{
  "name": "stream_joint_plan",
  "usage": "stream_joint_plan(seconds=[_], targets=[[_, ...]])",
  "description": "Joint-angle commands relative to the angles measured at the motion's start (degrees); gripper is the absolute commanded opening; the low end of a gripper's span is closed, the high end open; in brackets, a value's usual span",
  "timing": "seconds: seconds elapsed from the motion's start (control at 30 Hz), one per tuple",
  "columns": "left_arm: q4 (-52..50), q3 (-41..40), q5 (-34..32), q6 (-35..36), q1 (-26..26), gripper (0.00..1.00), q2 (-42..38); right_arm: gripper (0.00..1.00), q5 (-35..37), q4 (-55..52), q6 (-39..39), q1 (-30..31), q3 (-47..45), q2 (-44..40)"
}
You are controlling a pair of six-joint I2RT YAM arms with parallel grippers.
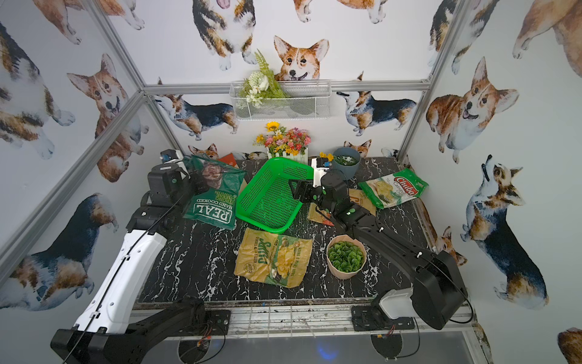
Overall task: Put the potato chips into the basket
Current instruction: Place the potato chip in the basket.
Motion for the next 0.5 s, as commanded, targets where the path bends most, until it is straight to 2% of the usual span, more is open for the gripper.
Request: stream_joint_plan(seconds=[0.0, 0.2, 0.33, 0.47], targets=[[8.15, 3.67, 8.33, -4.66, -3.21, 0.00, 6.18, 0.81, 1.42, 1.14, -1.15, 0.07, 0.17, -0.90], [4.75, 16.23, 5.30, -4.01, -11.91, 0.00, 23.97, 0.81, 2.79, 0.16, -2.55, -0.09, 0.24, -1.95], [-1.05, 25.50, 2.17, -4.08, -14.23, 0.00, 36.19, 0.81, 3.10, -0.39, -3.23, -0.32, 0.43, -2.47], [-4.28, 30.78, 2.10, -8.84, -14.87, 0.00, 44.41, 0.81, 3.34, -0.90, -3.69, -0.74, 0.86, -2.95]])
